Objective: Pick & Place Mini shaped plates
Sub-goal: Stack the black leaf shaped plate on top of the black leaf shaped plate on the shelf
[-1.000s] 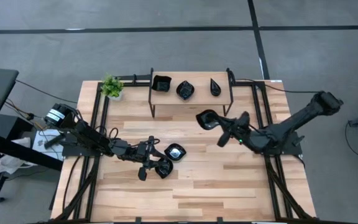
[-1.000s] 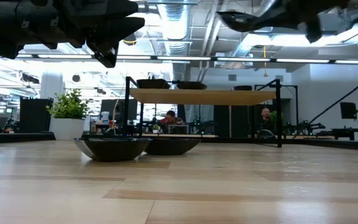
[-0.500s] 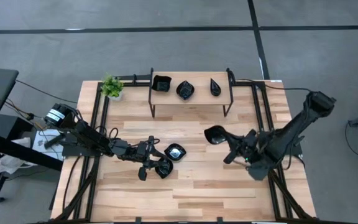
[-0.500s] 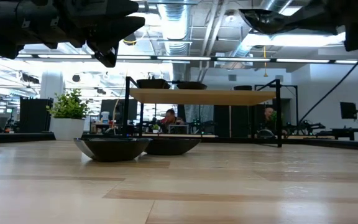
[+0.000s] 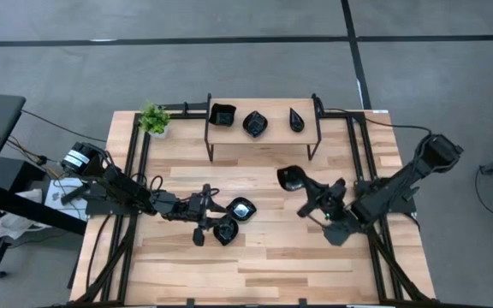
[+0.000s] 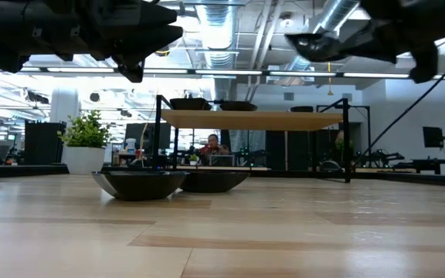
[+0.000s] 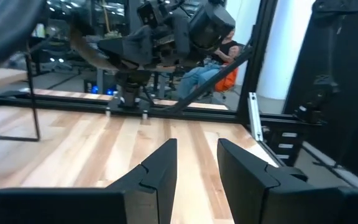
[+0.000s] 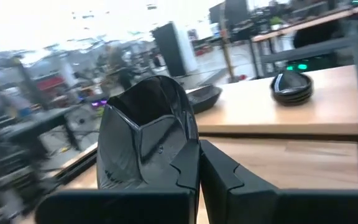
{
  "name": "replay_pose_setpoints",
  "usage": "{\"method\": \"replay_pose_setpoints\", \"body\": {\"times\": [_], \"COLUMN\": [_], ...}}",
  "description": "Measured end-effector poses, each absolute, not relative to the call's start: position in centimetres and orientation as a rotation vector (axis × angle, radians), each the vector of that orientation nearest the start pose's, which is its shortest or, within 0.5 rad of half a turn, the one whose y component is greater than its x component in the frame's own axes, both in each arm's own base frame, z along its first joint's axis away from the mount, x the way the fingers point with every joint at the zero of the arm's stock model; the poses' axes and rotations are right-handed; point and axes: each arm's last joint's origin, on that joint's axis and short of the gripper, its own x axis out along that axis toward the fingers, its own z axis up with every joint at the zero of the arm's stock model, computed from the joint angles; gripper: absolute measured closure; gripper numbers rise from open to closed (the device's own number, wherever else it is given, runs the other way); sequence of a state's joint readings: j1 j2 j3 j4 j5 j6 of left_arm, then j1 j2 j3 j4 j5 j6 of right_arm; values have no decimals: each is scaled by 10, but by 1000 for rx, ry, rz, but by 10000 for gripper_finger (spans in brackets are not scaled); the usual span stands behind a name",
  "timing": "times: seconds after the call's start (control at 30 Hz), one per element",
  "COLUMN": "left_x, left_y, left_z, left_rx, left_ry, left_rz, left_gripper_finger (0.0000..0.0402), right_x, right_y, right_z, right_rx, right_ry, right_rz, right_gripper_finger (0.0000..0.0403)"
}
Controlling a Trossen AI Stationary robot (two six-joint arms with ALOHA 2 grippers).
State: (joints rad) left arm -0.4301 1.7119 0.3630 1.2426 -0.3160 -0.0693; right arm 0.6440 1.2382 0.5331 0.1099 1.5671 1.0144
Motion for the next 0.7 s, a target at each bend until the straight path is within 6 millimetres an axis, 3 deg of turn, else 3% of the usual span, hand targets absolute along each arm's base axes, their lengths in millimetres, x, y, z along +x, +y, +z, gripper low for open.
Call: {"method": "replay_pose_setpoints", "body": {"times": [0.17, 0.53, 0.7], "left_x": [244, 244, 244], "left_y": [-101, -100, -100], "left_z": [130, 132, 133], "left_rx": [37, 54, 45], "left_ry": [89, 65, 62], "left_rz": [-66, -49, -49], "left_gripper_finger": [285, 285, 285], "right_x": [211, 263, 278], "right_y": [84, 7, -29], "right_z": [216, 289, 294], "right_rx": [331, 380, 490], "right_ry": [-147, -158, -198], "right_rz": [-999, -910, -899], "right_gripper_finger": [401, 401, 401]}}
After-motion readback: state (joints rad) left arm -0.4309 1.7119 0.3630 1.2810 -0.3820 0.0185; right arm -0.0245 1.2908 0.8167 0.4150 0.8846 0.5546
